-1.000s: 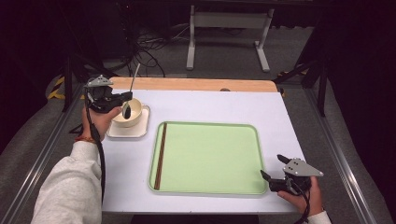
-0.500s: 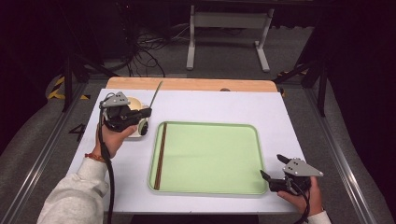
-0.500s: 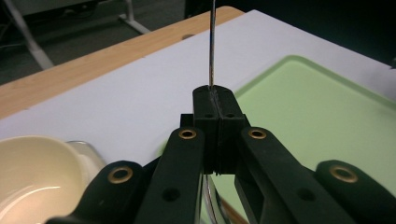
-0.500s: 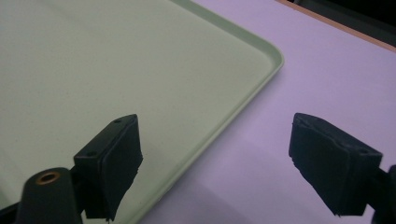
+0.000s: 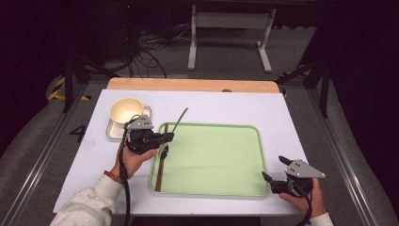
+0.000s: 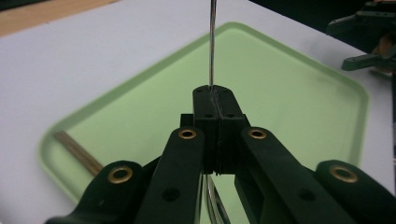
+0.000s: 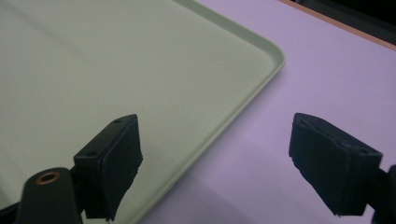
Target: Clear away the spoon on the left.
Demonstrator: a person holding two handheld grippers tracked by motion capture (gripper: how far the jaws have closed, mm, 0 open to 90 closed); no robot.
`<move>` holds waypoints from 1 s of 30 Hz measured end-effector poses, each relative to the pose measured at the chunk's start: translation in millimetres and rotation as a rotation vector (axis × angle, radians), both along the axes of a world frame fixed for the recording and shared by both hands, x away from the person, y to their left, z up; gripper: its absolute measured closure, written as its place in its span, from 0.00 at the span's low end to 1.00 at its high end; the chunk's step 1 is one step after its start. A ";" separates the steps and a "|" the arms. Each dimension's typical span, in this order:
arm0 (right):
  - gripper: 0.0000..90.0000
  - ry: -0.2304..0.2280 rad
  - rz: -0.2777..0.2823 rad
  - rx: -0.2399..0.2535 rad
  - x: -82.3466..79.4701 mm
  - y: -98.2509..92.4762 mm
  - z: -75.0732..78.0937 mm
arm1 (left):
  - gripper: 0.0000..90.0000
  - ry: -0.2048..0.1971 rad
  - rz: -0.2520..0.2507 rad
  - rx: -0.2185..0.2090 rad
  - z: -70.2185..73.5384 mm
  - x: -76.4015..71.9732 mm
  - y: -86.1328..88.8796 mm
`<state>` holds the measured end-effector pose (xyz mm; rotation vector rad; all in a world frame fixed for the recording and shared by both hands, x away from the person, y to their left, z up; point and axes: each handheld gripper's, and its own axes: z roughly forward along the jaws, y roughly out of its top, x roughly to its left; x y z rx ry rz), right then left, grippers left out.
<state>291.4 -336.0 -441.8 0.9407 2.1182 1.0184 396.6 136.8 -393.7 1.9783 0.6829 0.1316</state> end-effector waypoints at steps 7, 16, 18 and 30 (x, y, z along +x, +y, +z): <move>0.19 -0.002 0.005 -0.002 -0.5 0.8 0.4 | 1.00 0.025 -0.012 0.024 -14.4 -8.9 -9.2; 0.19 0.002 0.007 -0.005 0.3 1.4 -0.3 | 1.00 0.085 -0.026 0.066 -34.0 -18.4 -15.3; 0.19 0.001 0.010 -0.006 0.1 1.7 0.0 | 1.00 0.105 -0.027 0.066 -37.8 -20.3 -16.4; 0.19 0.004 0.013 -0.009 1.0 3.6 0.0 | 0.99 0.142 -0.024 0.062 -51.6 -36.3 -8.3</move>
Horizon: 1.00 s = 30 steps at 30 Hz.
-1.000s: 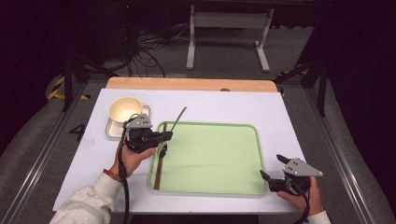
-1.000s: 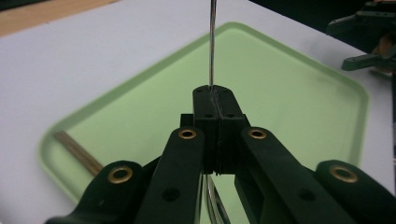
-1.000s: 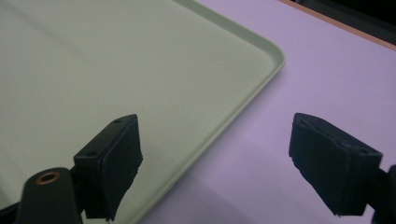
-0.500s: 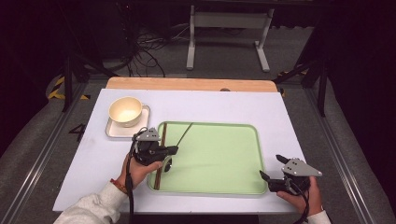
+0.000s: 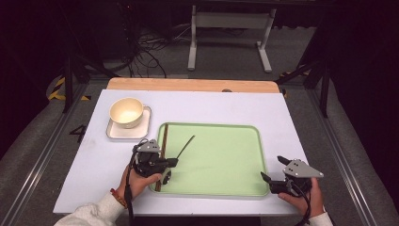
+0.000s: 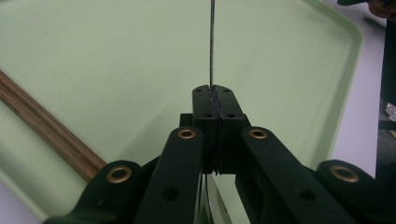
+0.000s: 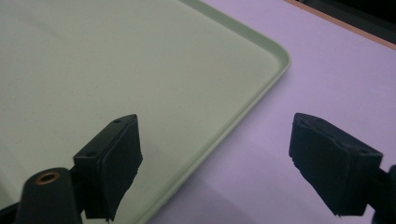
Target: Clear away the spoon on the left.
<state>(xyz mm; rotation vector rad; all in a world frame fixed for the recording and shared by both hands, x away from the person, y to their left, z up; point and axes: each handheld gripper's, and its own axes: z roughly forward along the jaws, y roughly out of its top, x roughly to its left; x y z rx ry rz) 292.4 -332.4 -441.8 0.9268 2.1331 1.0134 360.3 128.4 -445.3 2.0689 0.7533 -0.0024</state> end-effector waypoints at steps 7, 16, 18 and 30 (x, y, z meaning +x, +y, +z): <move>0.19 -0.001 -0.007 -0.003 1.3 -0.8 -0.6 | 0.97 0.028 0.007 -0.002 -9.0 1.3 3.7; 0.19 -0.001 -0.004 -0.003 1.7 -1.2 -1.0 | 0.95 0.001 -0.008 0.055 -11.7 3.4 -0.1; 0.19 0.000 -0.003 -0.004 1.8 -0.8 -1.1 | 0.94 0.004 -0.005 0.053 -12.8 4.9 -0.3; 0.19 0.001 -0.001 -0.006 2.0 -1.0 -0.9 | 0.90 -0.011 -0.006 0.092 -16.9 12.6 -4.2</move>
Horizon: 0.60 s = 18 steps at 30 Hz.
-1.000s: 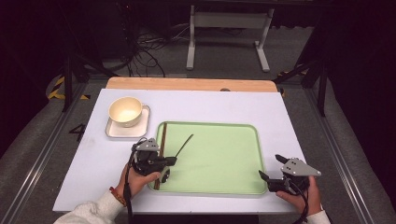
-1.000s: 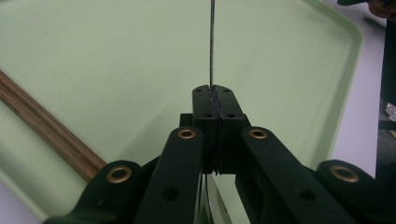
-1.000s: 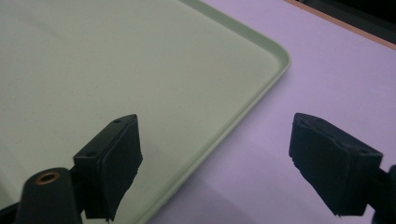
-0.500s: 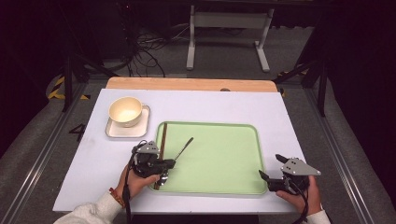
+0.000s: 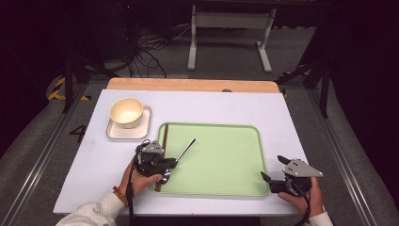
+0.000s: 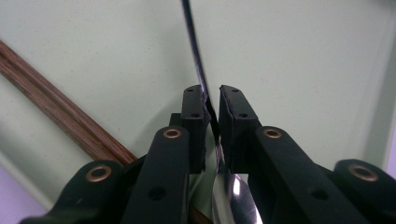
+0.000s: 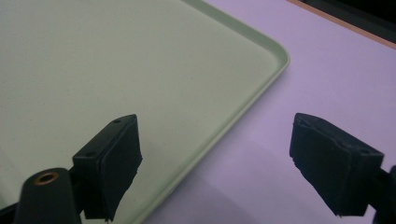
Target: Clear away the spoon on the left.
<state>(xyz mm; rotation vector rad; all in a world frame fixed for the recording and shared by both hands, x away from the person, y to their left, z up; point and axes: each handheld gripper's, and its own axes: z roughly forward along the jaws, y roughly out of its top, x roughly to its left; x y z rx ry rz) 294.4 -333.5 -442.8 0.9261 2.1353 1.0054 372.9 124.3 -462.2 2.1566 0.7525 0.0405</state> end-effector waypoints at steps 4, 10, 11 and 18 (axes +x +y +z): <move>0.19 0.002 -0.002 0.003 0.0 -0.5 -0.1 | 0.89 -0.003 -0.002 0.005 -0.7 -0.1 -1.2; 0.19 -0.001 -0.001 0.003 -0.4 0.0 0.5 | 0.89 -0.014 -0.017 0.020 -1.2 0.4 -1.6; 0.19 -0.002 -0.001 0.001 -0.4 0.2 0.5 | 0.89 -0.029 -0.018 0.036 -0.4 0.7 -1.8; 0.19 -0.003 -0.005 0.002 -0.6 -0.8 0.5 | 0.98 -0.107 -0.093 0.054 10.1 7.0 -10.3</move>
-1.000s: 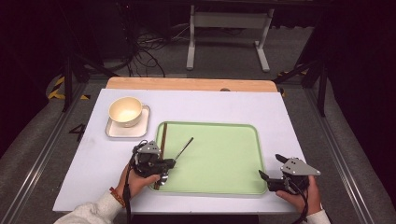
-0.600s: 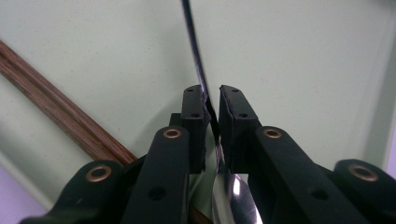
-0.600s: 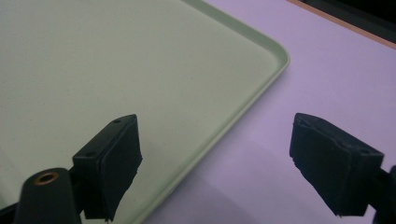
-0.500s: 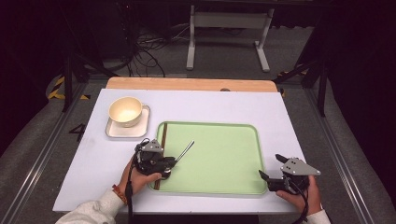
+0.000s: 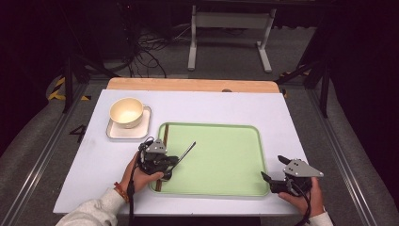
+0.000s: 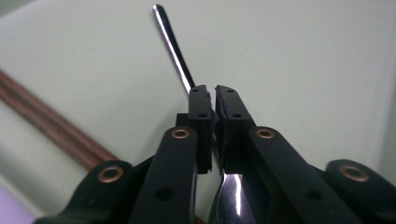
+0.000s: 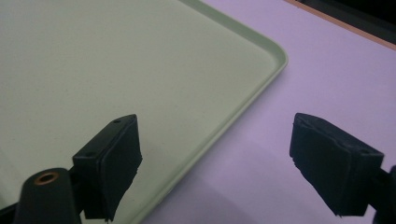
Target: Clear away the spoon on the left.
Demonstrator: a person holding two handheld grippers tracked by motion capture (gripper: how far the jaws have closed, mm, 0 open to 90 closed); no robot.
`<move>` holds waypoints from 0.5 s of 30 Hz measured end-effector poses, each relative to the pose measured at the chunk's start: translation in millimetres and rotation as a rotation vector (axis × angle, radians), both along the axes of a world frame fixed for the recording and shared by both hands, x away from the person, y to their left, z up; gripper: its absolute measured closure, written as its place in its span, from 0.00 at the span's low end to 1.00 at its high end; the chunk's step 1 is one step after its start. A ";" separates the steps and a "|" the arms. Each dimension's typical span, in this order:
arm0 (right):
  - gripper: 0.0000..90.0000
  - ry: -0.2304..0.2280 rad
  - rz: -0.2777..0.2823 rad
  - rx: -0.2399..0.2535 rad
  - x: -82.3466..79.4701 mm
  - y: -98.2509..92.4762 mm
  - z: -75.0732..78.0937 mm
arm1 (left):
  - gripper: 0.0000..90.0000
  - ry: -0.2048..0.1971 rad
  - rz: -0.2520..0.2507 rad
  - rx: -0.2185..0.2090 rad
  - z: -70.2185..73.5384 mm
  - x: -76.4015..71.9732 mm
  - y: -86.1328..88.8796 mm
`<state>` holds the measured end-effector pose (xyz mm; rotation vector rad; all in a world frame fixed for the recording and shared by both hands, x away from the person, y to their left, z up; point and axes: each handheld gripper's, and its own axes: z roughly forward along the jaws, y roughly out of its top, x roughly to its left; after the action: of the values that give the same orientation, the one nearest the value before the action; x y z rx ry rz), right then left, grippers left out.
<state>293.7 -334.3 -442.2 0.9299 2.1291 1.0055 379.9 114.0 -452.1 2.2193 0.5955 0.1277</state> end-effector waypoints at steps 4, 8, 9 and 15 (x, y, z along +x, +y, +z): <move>0.19 0.003 0.000 -0.002 0.6 0.6 -0.7 | 1.00 -0.048 -0.063 0.034 6.1 4.1 -10.7; 0.19 0.006 0.003 -0.006 1.5 1.4 -1.6 | 1.00 -0.070 -0.102 0.064 6.4 10.3 -18.5; 0.19 0.007 0.002 -0.007 1.6 1.5 -1.6 | 1.00 -0.084 -0.117 0.085 6.0 13.8 -22.5; 0.19 0.001 -0.006 0.001 1.1 0.5 -1.1 | 0.99 -0.105 -0.132 0.147 -0.9 22.7 -32.9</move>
<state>294.8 -333.8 -443.3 0.9364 2.1255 1.0034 402.5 81.1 -453.0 2.3695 0.3919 0.2249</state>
